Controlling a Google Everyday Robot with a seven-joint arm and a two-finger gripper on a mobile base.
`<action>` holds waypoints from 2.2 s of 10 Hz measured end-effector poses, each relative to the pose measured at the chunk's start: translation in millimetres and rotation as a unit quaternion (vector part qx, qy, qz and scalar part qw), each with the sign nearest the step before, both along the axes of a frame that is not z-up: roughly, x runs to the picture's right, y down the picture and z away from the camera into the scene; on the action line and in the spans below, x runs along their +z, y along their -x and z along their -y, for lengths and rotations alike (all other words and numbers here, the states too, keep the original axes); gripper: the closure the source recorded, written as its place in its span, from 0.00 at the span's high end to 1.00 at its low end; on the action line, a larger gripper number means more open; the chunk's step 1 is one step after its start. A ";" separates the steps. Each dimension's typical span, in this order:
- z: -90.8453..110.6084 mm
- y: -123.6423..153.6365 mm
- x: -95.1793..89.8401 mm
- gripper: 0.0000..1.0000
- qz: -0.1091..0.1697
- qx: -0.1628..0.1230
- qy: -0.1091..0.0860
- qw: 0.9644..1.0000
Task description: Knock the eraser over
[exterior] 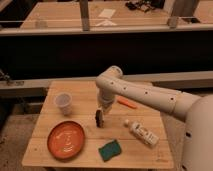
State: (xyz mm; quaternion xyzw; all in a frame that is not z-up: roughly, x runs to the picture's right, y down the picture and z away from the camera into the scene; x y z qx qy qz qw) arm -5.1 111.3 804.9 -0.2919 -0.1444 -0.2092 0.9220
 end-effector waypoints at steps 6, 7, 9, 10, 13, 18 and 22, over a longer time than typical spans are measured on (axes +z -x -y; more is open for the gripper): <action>-2.4 6.0 -1.1 0.07 0.015 -0.001 0.002 1.000; -2.8 7.6 -1.8 0.07 0.018 0.000 0.003 1.000; -3.6 8.7 -2.2 0.07 0.022 -0.001 0.004 1.000; -4.3 9.9 -2.7 0.07 0.025 -0.001 0.005 1.000; -7.0 12.5 -5.3 0.07 0.031 0.000 0.008 0.999; -11.0 16.7 -9.1 0.07 0.041 0.001 0.014 0.999; -15.0 18.5 -12.6 0.07 0.050 0.003 0.018 0.999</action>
